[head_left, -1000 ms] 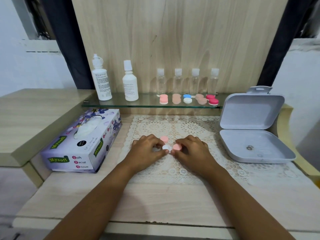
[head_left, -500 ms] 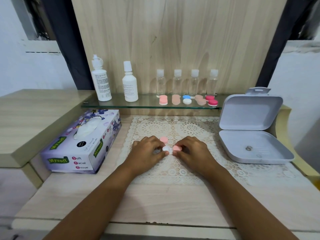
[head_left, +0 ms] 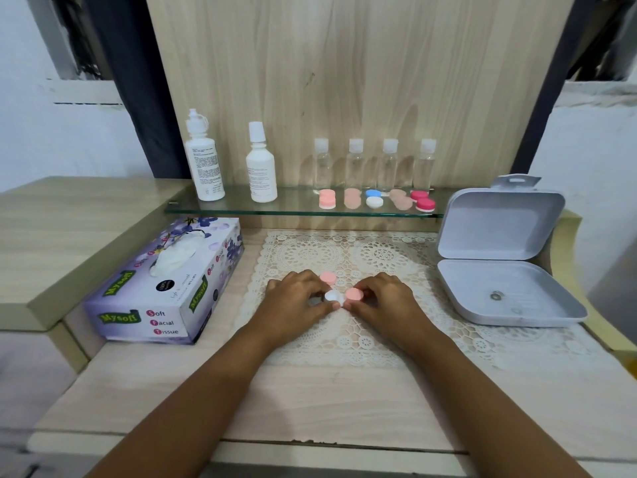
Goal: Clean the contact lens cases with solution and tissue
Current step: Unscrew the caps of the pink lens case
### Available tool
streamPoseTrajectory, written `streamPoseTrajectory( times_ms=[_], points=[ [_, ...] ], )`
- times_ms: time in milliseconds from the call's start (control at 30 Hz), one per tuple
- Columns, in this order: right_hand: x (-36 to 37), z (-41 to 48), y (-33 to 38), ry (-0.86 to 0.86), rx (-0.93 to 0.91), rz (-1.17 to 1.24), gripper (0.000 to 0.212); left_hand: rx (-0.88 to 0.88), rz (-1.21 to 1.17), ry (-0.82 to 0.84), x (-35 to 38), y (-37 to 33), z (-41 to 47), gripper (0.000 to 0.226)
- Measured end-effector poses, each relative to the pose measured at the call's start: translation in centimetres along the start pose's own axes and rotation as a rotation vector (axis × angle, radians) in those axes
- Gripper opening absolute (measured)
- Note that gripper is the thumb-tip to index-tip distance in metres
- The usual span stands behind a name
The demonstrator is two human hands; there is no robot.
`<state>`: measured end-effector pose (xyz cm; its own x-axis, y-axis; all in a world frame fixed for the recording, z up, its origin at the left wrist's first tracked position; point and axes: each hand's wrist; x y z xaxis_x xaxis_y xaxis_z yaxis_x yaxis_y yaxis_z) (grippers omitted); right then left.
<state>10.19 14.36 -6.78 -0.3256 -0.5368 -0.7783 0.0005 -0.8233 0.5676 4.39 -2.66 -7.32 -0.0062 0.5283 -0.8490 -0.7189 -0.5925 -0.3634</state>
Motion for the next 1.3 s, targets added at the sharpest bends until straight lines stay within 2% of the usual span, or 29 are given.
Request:
streamPoseTrajectory(
  times_ms=[367,567,700,800,900,1167,1233,1300],
  points=[
    [-0.19,0.11,-0.3,0.03,-0.115,-0.02,0.018,0.037,-0.038,-0.016,0.32,0.43,0.17,0.031],
    [-0.25,-0.21,-0.07,0.084,-0.092,-0.065,0.045,0.027,-0.063,-0.031,0.43,0.55,0.19,0.033],
    [-0.37,-0.19,-0.2,0.097,-0.061,-0.049,0.031,0.016,-0.082,-0.036,0.44,0.57,0.2,0.035],
    [-0.16,-0.06,-0.16,0.051,-0.005,-0.022,0.035,0.0,-0.092,-0.035,0.42,0.55,0.2,0.034],
    [-0.18,-0.03,-0.01,0.021,0.043,0.013,0.028,0.003,-0.094,-0.032,0.42,0.6,0.17,0.033],
    [-0.57,-0.16,-0.01,0.063,-0.041,0.02,0.018,0.01,-0.08,-0.014,0.42,0.63,0.26,0.032],
    [-0.52,-0.18,-0.06,0.079,-0.045,0.005,0.022,0.008,-0.087,-0.013,0.45,0.67,0.25,0.033],
    [-0.5,-0.18,-0.01,0.101,-0.037,-0.01,0.037,0.005,-0.089,-0.016,0.45,0.63,0.28,0.034]
  ],
)
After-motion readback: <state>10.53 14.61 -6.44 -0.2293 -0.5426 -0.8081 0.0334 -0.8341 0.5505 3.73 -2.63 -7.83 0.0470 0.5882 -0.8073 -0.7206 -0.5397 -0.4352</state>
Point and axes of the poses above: each hand's wrist, its own z-axis towards the middle knuckle, its own x-axis out of the palm, y = z × x, and after that the axes turned 7 degrees about x, right-handed
